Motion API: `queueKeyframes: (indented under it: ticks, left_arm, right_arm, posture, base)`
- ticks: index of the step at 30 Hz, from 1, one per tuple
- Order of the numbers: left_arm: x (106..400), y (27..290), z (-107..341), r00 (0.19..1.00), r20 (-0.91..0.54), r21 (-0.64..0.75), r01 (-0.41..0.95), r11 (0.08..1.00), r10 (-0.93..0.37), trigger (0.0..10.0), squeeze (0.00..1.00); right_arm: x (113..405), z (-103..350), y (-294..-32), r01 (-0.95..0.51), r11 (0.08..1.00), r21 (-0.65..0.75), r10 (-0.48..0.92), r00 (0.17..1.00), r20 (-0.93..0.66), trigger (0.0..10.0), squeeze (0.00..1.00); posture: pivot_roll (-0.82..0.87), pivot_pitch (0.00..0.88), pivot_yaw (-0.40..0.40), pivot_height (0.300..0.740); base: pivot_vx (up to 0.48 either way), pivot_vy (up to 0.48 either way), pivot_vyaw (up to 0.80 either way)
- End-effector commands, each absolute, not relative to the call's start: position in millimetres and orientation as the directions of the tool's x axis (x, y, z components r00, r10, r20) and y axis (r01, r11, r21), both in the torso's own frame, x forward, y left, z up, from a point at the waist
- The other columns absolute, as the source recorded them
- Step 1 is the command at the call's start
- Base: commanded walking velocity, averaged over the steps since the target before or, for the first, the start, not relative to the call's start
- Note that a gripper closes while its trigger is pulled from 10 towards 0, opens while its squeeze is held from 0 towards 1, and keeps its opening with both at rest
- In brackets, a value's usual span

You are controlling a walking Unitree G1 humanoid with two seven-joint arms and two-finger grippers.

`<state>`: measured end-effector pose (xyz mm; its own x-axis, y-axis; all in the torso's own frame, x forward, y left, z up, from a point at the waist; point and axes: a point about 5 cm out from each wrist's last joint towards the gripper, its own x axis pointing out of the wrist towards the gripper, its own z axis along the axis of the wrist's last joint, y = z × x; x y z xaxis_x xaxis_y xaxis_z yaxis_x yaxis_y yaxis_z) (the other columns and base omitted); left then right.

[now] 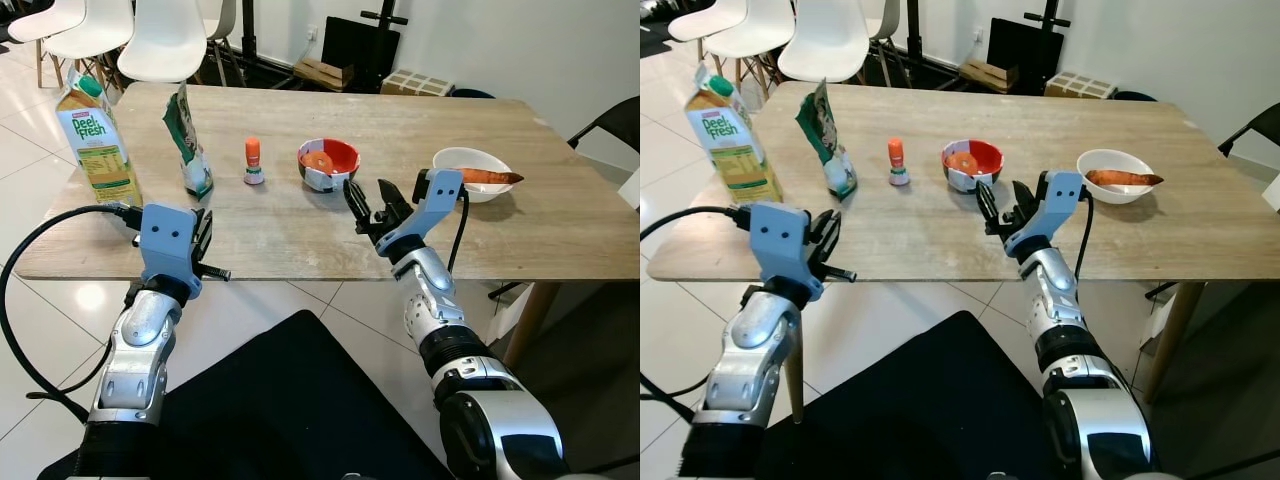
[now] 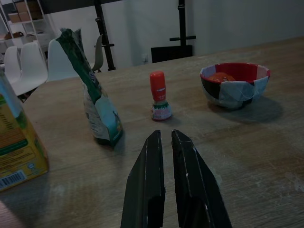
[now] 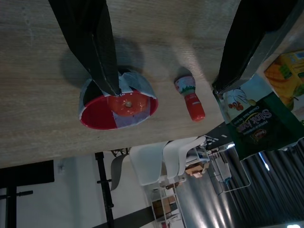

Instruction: Restocking fridge

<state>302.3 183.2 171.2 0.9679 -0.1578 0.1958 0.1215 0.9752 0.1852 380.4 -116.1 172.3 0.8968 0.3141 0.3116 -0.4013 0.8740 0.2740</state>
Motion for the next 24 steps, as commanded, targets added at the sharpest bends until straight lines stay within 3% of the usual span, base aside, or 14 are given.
queueKeyframes:
  ticks: [1, 24]
  left_arm:
    - [299.7, 178.9, 169.8, 0.965, 0.198, 0.180, 0.136, 0.974, -0.172, 10.0, 0.00]
    - [299.7, 175.8, 167.3, 0.964, 0.194, 0.176, 0.150, 0.973, -0.184, 10.0, 0.00]
  right_arm:
    - [379.0, 166.8, -118.2, -0.392, 0.877, 0.278, 0.312, 0.905, 0.291, 10.0, 0.00]
    - [378.1, 165.2, -118.9, -0.394, 0.878, 0.273, 0.316, 0.904, 0.286, 10.0, 0.00]
  posture:
    - [-0.05, 0.108, -0.059, 0.740]
    - [-0.06, 0.110, -0.057, 0.740]
  base:
    - [-0.270, 0.000, 0.00]
    - [-0.336, 0.000, 0.00]
